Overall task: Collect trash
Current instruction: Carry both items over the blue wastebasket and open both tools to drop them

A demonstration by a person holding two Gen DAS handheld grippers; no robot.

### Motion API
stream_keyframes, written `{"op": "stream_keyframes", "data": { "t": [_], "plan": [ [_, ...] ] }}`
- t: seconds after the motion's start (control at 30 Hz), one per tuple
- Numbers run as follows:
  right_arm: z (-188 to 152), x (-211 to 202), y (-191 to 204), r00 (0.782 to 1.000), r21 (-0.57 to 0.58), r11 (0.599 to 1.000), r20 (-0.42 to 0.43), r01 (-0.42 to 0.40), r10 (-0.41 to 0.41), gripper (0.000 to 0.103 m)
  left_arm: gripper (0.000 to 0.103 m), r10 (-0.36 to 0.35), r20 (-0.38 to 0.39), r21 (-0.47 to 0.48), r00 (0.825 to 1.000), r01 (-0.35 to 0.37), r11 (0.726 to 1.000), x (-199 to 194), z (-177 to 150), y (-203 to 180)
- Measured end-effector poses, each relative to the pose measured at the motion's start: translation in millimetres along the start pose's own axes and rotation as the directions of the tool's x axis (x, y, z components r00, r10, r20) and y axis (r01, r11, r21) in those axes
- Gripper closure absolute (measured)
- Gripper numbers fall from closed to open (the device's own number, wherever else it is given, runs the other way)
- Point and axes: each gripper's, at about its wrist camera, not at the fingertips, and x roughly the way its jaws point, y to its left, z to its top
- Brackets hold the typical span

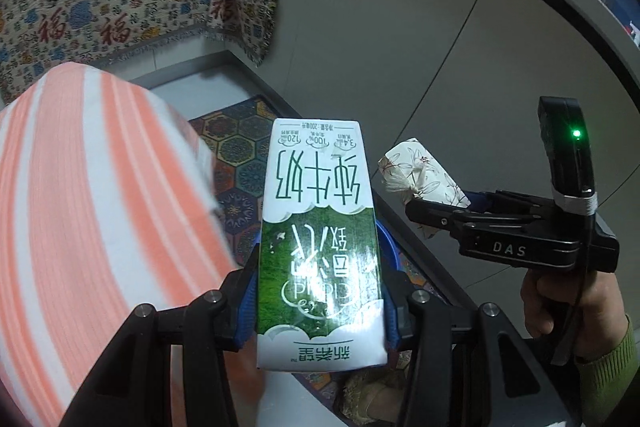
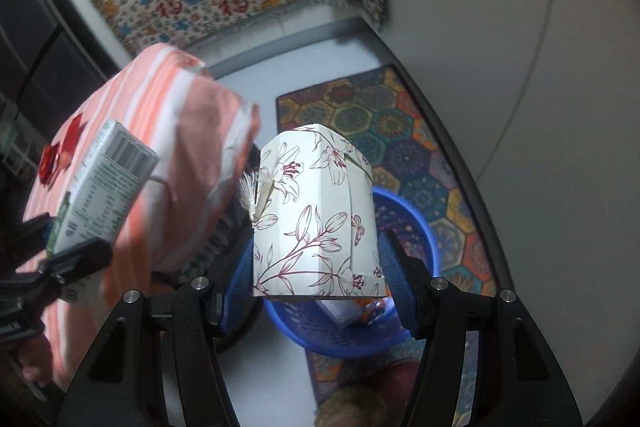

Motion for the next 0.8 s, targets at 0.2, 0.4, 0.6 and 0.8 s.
{"op": "stream_keyframes", "data": {
  "t": [0.2,0.4,0.6,0.8],
  "plan": [
    [-1,3,-21,1.0,0.049,0.999,-0.016,-0.007,0.008,0.04,0.053,-0.006,-0.044,0.007,0.999,0.006,1.0,41,10,-11],
    [-1,5,-33,0.999,0.114,0.993,-0.012,-0.03,0.032,0.04,0.053,0.0,-0.07,0.025,0.998,0.002,1.0,66,14,-15],
    [2,4,-37,0.999,0.153,0.987,0.007,-0.039,0.038,0.028,0.036,-0.002,-0.077,0.013,0.997,0.003,1.0,89,15,-16],
    [4,-4,-32,0.998,0.152,0.987,0.047,-0.046,0.039,0.022,0.036,-0.014,-0.073,-0.024,0.997,0.012,1.0,88,14,-14]
  ]
}}
